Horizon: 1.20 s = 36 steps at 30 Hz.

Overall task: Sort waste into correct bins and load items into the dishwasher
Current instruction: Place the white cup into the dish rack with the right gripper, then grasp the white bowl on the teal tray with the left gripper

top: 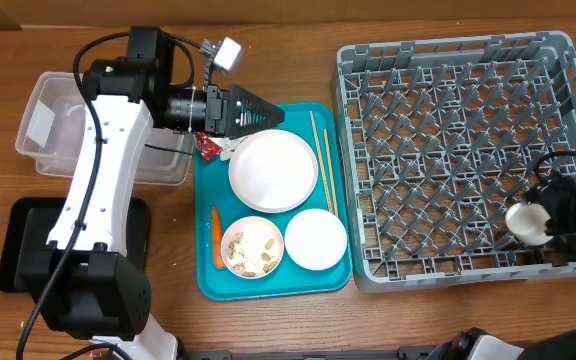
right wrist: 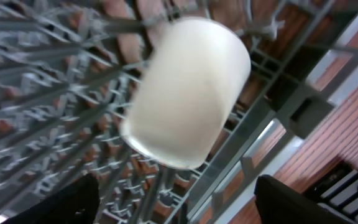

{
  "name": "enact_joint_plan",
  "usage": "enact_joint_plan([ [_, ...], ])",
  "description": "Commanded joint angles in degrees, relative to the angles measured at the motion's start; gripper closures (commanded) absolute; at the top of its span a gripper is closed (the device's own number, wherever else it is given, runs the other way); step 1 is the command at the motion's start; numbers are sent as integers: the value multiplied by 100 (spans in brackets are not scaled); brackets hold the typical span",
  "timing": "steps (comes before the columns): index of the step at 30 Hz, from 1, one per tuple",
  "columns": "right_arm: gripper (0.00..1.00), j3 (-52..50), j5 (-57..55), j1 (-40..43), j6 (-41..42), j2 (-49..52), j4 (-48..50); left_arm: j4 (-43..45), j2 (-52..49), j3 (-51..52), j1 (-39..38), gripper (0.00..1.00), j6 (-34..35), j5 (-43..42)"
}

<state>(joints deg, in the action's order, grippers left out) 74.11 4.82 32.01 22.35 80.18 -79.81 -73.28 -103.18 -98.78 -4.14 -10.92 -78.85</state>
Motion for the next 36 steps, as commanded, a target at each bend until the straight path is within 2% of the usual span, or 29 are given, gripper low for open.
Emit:
enact_joint_plan([
  [1,15,531,199,-66,-33,-474,-120,24,11,-68,-79,0,-20,831],
  [4,14,713,636,-94,-341,-769,-101,37,11,-68,-219,0,-13,1364],
  [6,13,737,1309,-94,-772,-994,11,90,11,-68,-376,0,153,2022],
  [7,14,737,1690,-94,-1038,-1093,76,142,11,-68,-468,0,295,2490],
  [8,13,737,2205,-118,-1329,-1231,151,236,11,-68,-636,0,555,3348],
  [10,13,737,2697,-195,-1539,-1384,232,350,11,-68,-903,0,968,4577],
  [14,11,737,2809,-452,-1537,-1587,321,437,4,-68,-1624,1,1904,7128],
  [17,10,734,2800,-621,-1534,-1591,313,404,-59,-63,-2046,4,2507,8310],
  [21,7,734,2763,-693,-1532,-1582,269,289,-107,-42,-2262,20,2573,8037],
  [27,5,734,2634,-695,-1532,-1582,210,31,-107,68,-2299,18,2306,7715],
  [30,5,734,2636,-695,-1532,-1582,197,31,-107,267,-2302,22,2227,7578],
  [33,5,734,2636,-695,-1537,-1582,92,146,-107,636,-2374,26,1875,6902],
  [36,5,734,2643,-708,-1587,-1582,-63,334,-107,1038,-2479,29,1840,6940],
])
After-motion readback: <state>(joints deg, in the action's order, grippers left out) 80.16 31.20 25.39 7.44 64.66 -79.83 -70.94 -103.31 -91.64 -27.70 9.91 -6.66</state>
